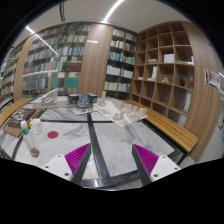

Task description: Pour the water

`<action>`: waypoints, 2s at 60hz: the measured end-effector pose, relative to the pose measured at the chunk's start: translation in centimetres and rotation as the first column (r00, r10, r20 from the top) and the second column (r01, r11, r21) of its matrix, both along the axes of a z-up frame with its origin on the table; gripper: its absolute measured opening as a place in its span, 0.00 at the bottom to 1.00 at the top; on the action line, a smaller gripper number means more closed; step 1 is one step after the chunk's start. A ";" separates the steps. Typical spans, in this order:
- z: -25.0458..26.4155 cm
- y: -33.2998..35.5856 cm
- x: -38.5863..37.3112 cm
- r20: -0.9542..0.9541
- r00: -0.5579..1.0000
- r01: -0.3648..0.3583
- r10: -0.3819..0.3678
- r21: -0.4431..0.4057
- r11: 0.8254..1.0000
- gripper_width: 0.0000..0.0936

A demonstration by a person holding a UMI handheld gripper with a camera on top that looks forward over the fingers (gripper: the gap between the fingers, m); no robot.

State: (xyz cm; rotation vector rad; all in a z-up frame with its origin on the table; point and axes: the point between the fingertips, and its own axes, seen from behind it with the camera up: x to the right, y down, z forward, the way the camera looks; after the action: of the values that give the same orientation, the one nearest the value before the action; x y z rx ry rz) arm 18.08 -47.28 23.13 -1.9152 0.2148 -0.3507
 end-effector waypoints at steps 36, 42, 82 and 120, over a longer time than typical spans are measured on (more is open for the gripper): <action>-11.4 -2.6 -15.9 -0.072 0.981 -0.184 0.178 -0.095 0.978 0.90; -12.7 -0.4 -23.1 -0.106 0.960 -0.270 0.261 -0.081 0.960 0.91; -15.6 20.4 -38.5 -0.085 0.938 -0.326 0.335 0.111 0.939 0.68; -4.5 29.0 -23.8 0.381 0.921 -0.142 0.079 0.140 0.980 0.42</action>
State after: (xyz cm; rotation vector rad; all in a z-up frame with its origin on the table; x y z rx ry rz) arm -5.77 -18.24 18.64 -1.6522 -0.1162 -0.5949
